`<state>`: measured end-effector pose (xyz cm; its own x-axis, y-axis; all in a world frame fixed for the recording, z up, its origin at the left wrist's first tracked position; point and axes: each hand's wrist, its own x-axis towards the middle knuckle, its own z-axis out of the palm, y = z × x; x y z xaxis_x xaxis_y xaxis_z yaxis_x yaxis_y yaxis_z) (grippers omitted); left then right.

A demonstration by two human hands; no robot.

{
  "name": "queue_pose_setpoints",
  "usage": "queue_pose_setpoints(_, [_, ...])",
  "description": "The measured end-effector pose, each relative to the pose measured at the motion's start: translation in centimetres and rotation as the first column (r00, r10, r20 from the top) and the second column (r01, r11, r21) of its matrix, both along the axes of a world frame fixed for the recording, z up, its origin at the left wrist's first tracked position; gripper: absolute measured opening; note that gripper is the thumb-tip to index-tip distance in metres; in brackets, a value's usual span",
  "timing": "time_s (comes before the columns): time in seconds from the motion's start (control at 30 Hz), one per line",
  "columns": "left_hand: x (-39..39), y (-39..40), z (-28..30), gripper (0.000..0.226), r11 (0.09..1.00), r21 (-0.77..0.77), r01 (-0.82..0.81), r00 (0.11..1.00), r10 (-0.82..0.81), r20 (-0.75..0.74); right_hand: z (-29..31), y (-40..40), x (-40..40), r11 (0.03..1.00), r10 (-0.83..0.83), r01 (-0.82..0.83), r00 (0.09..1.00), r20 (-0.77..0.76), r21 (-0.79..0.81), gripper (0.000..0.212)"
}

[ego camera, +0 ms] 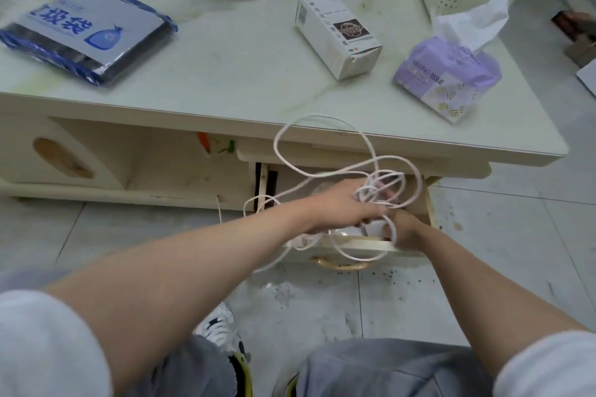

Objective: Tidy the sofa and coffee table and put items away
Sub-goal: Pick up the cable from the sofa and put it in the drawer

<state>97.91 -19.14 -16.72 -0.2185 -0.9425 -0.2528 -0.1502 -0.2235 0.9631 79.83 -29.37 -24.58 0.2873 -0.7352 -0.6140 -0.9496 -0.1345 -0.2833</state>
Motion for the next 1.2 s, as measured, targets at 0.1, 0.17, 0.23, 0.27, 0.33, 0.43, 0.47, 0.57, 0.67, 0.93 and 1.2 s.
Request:
queue_pose_setpoints(0.1, [-4.1, -2.4, 1.3, 0.021, 0.998, -0.048, 0.029, 0.982, -0.037, -0.186, 0.0, 0.2, -0.1, 0.999, 0.009, -0.011, 0.999, 0.047, 0.035, 0.036])
queue_pose_setpoints(0.17, [-5.1, -3.9, 1.8, 0.018, 0.996, -0.084, 0.031, 0.985, -0.045, -0.166, -0.5, 0.2, -1.0, 0.999, 0.007, -0.006, 1.0, -0.003, 0.031, 0.021])
queue_pose_setpoints(0.23, [-4.3, -5.0, 0.7, 0.019, 0.993, -0.117, -0.002, 0.998, -0.006, -0.069, -1.1, 0.0, -1.4, 0.998, 0.066, -0.066, 0.997, -0.025, 0.0, 0.033])
queue_pose_setpoints(0.27, [-3.4, -5.2, -0.5, 0.026, 0.995, -0.103, -0.015, 1.0, 0.014, -0.012, -1.1, 0.2, -1.3, 0.998, 0.055, -0.054, 0.998, -0.028, 0.017, 0.031])
queue_pose_setpoints(0.33, [-1.3, -5.0, -3.7, 0.039, 0.999, -0.008, -0.049, 0.988, 0.05, 0.145, -1.7, -0.1, -1.6, 0.998, 0.009, -0.006, 0.999, -0.042, 0.066, 0.031])
queue_pose_setpoints(0.43, [1.6, -3.8, -9.0, 0.042, 0.974, 0.225, -0.024, 0.857, -0.096, 0.506, -1.9, -0.3, -1.7, 0.992, -0.099, 0.106, 0.991, -0.085, 0.075, 0.039])
queue_pose_setpoints(0.47, [2.3, -3.3, -10.3, 0.035, 0.945, 0.327, 0.021, 0.801, -0.212, 0.56, -2.1, -0.4, -1.8, 0.989, -0.129, 0.135, 0.988, -0.091, 0.065, 0.038])
queue_pose_setpoints(0.57, [3.0, -2.1, -12.1, 0.048, 0.882, 0.429, 0.198, 0.594, -0.455, 0.663, -2.4, -0.1, -1.7, 0.988, -0.12, 0.129, 0.987, -0.107, 0.081, 0.036])
queue_pose_setpoints(0.67, [2.5, -1.1, -11.7, 0.061, 0.818, 0.526, 0.235, 0.376, -0.575, 0.726, -2.5, 0.2, -1.5, 0.985, -0.1, 0.114, 0.989, -0.107, 0.132, 0.044])
queue_pose_setpoints(0.93, [2.2, 1.5, -2.4, 0.072, 0.782, 0.541, 0.31, 0.358, -0.623, 0.695, 1.9, 0.7, 1.3, 0.963, -0.005, 0.012, 1.0, -0.025, 0.271, 0.059])
queue_pose_setpoints(1.2, [10.4, 0.2, 4.3, 0.049, 0.817, -0.52, 0.25, 0.278, 0.454, 0.847, 3.8, 7.3, 7.3, 0.781, 0.625, -0.579, 0.73, -0.276, 0.234, 0.052])
